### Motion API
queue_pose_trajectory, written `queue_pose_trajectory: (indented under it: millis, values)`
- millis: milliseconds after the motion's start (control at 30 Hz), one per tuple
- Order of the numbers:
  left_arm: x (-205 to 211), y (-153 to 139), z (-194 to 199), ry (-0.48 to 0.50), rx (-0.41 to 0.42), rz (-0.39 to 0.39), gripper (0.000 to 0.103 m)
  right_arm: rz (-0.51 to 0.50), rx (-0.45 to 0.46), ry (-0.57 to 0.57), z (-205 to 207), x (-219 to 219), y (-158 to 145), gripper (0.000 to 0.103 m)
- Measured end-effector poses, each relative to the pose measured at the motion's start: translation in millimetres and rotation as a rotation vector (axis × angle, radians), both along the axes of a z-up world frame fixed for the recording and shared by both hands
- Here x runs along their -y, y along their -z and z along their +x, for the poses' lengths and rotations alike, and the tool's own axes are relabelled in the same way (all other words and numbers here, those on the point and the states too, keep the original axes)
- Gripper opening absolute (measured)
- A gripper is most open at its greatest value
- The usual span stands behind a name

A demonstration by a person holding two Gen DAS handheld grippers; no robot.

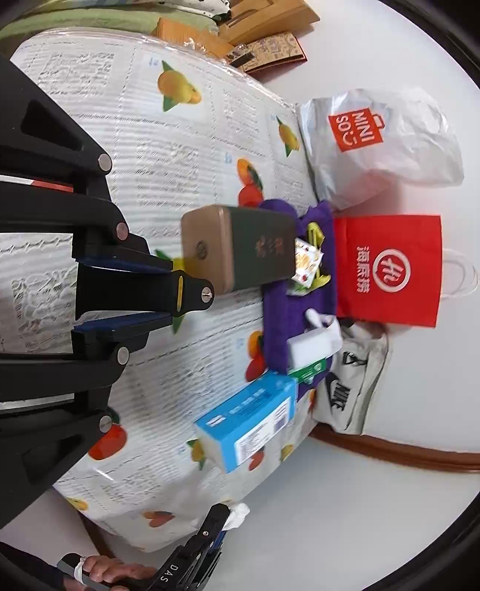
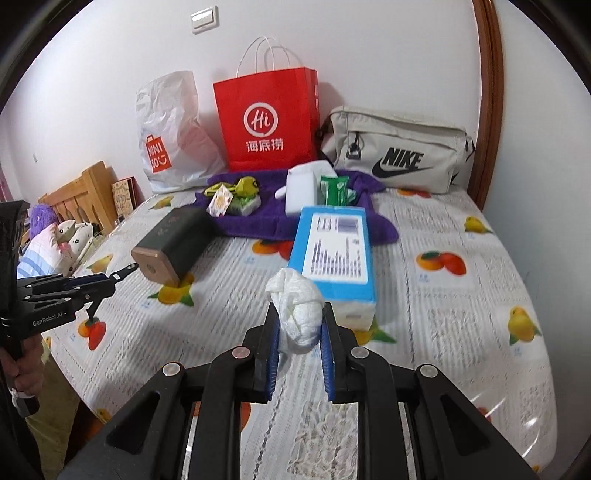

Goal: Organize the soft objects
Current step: 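Carry the white glove with the right tool onto the purple towel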

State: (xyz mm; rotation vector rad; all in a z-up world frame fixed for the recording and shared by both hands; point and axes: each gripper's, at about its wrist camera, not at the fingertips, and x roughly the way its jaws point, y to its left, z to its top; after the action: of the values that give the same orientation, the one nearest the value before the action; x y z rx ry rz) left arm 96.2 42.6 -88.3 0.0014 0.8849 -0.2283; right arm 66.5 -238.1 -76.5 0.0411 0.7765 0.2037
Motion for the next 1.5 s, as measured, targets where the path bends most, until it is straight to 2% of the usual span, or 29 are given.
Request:
queue_pose_trajectory:
  millis: [567,1200,1500]
  values:
    - [-2,-33,56,-0.008,0.049,-0.007,0.021,0.019,0.026,-0.047,72,-7,-24,0.020]
    - [16,-31,149,-0.030,0.037,-0.012,0.021,0.021,0.027,-0.095,169,-4,-21,0.020]
    - [17,-28,180,-0.046,0.036,-0.022,0.021,0.019,0.024,-0.100,205,-4,-15,0.020]
